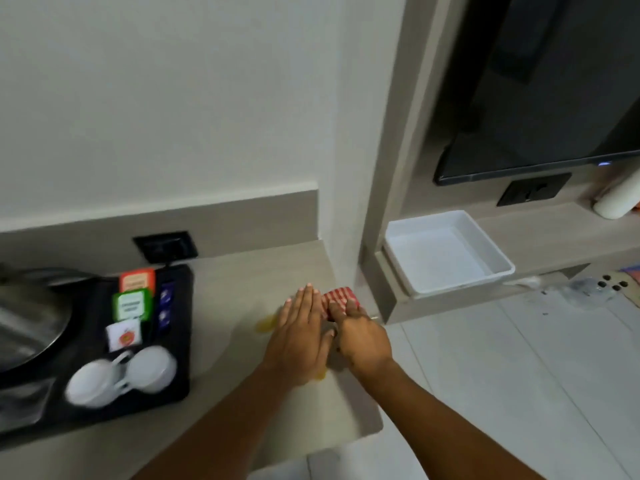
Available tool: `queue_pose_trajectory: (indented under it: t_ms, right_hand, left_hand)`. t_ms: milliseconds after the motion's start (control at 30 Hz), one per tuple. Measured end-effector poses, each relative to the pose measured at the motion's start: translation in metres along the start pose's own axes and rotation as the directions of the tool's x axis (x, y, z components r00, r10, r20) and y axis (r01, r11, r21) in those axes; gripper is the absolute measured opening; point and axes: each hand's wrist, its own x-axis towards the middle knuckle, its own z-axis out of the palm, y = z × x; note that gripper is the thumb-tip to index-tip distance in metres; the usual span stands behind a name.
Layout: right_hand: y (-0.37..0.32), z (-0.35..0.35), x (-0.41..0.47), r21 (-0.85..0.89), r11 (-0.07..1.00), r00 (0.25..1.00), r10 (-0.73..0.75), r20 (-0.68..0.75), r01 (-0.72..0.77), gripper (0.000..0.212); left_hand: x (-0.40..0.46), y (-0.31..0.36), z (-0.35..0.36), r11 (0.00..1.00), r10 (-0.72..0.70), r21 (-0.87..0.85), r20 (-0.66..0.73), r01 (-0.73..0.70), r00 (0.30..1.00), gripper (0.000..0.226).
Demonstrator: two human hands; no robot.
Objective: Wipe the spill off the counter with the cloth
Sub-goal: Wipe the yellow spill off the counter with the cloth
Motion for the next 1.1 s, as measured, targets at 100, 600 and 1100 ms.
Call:
queue_pose_trajectory:
  t_ms: [100, 600, 1100]
  right_hand:
    - [-0.031, 0.033, -0.035, 0.012, 1.000, 0.998, 0.025, 0.057, -0.026, 0.065]
    - [-0.042, 0.119, -0.098, 0.032, 0.999, 0.998, -0.033, -0.056, 0.035, 0.064]
    - [-0.027, 0.105, -0.007, -0.017, 0.987, 0.986, -0.157, 0.051, 0.158, 0.092]
  left_hand:
    - [-0.064, -0.037, 0.002, 0.995, -0.063, 0.078, 0.103, 0.055, 0.993, 0.078]
    - [-0.194, -0.139, 0.025, 0.980, -0.169, 0.137, 0.218, 0.141, 0.961, 0.087]
    - [-0.199, -0.152, 0.040, 0.984, -0.153, 0.116, 0.169, 0.135, 0.974, 0.093]
